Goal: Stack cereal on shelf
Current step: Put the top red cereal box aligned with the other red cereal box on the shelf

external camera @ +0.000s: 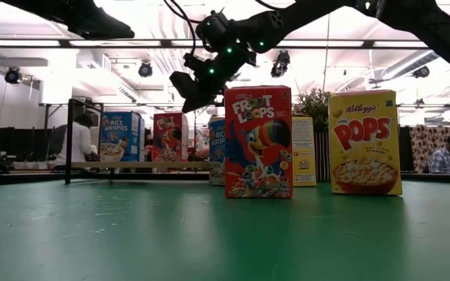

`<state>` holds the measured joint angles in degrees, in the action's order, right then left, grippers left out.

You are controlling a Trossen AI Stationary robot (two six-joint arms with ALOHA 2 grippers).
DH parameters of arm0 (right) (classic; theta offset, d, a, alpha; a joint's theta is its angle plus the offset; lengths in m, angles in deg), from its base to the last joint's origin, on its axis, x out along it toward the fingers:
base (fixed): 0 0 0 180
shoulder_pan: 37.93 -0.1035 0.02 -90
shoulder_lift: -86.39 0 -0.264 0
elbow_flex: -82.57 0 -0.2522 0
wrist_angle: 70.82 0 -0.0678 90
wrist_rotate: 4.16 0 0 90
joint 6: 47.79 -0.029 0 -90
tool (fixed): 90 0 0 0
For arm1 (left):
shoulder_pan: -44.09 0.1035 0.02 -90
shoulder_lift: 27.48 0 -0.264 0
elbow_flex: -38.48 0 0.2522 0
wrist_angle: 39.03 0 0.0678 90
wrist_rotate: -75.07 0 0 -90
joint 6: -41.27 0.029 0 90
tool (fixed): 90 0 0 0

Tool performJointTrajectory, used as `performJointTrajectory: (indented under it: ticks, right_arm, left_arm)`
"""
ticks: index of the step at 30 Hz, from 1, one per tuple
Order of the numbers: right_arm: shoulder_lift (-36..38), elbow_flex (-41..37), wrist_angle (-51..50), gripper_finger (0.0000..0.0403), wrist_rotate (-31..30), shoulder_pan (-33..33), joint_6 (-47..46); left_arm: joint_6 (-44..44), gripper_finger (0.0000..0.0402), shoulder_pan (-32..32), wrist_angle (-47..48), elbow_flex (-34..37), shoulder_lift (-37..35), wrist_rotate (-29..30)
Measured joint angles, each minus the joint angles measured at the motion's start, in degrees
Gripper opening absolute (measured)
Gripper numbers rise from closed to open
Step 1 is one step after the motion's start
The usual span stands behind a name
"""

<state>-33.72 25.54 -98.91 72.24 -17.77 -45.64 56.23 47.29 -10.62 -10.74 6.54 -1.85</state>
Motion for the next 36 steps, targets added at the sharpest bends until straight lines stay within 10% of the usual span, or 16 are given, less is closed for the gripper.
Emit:
performJointTrajectory:
  ticks: [36]
  right_arm:
    - [-1.79,-0.15,-0.24,0.0009,-0.07,0.87,0.39]
  left_arm:
    - [-0.02,0.0192,0.01,0.13,0.0,0.02,-0.02]
